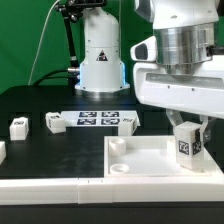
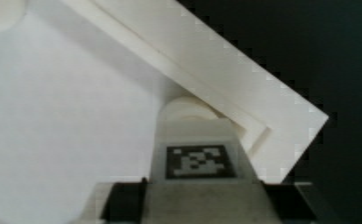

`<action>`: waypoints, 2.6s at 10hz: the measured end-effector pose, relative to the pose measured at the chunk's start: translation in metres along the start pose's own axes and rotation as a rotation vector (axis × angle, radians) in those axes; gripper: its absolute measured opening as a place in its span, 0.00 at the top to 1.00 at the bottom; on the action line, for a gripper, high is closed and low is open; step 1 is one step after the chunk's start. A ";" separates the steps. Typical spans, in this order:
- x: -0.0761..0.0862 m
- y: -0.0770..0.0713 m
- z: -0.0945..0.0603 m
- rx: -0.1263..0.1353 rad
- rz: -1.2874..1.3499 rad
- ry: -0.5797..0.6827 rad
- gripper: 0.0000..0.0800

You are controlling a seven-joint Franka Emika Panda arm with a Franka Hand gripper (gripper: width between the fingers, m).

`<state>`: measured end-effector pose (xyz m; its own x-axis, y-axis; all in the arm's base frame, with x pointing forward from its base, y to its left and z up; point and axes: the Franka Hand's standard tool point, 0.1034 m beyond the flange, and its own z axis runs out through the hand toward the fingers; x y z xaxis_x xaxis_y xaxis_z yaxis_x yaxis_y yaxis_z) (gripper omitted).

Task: Assemble one leg

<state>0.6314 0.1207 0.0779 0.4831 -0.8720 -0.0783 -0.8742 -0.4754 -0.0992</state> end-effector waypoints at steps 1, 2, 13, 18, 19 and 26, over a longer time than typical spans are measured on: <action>-0.002 -0.001 0.001 0.002 0.082 -0.003 0.63; -0.002 -0.001 0.000 0.005 0.161 -0.008 0.63; 0.003 -0.003 -0.005 -0.083 -0.986 0.001 0.19; 0.014 0.003 -0.002 -0.086 -1.190 -0.014 0.34; 0.014 0.003 -0.001 -0.087 -1.190 -0.014 0.34; 0.008 0.003 0.001 -0.076 -0.722 -0.013 0.64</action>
Offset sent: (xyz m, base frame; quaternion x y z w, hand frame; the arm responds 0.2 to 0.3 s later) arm 0.0000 0.0000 0.0000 0.0000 0.0000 -0.0799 0.9968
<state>0.6323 0.1122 0.0755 0.9412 -0.3363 -0.0307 -0.3376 -0.9393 -0.0615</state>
